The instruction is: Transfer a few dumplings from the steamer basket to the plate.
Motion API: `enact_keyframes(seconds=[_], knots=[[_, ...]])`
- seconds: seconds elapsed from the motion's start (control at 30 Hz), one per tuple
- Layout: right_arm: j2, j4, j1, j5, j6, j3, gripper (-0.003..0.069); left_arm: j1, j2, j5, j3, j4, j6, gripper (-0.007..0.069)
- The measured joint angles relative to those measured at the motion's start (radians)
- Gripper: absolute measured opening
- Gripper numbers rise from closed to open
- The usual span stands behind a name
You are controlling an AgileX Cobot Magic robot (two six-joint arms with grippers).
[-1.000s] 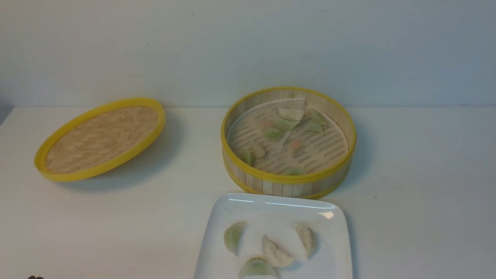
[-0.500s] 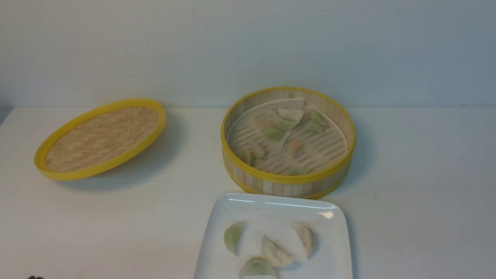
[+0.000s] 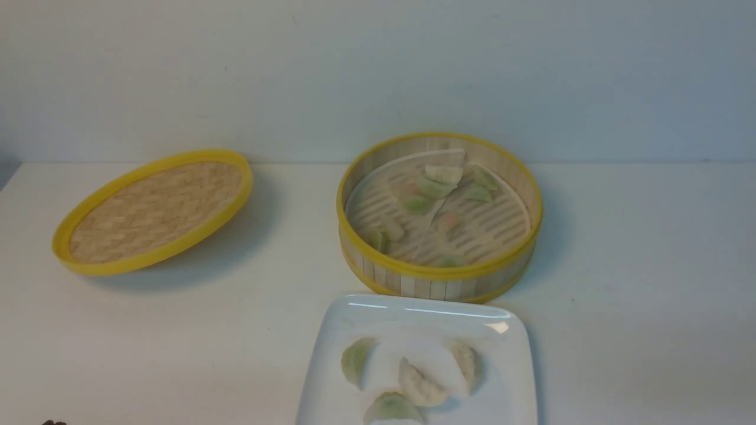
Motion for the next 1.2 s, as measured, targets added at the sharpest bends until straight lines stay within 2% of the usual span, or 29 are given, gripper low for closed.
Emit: enact_keyframes(seconds=[0.1, 1.2], knots=[[0.001, -0.001, -0.010, 0.000, -0.004, 0.068, -0.0014, 0.000, 0.000, 0.001, -0.001, 0.000, 0.000, -0.0006], [0.002, -0.008, -0.011, -0.009, -0.015, 0.069, -0.0014, 0.000, 0.000, 0.002, -0.001, 0.000, 0.000, -0.0006]])
